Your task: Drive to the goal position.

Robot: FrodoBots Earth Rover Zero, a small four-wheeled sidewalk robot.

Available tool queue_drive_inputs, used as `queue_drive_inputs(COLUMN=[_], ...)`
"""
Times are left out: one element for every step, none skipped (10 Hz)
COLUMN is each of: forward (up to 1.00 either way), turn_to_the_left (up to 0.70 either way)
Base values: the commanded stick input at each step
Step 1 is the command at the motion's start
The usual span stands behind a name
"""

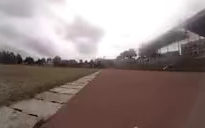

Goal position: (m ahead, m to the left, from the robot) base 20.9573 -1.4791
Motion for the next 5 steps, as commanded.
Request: queue_drive_inputs(forward=[1.00,1.00,1.00,1.00,1.00], turn_to_the_left=[0.00,0.00,0.00,0.00,0.00])
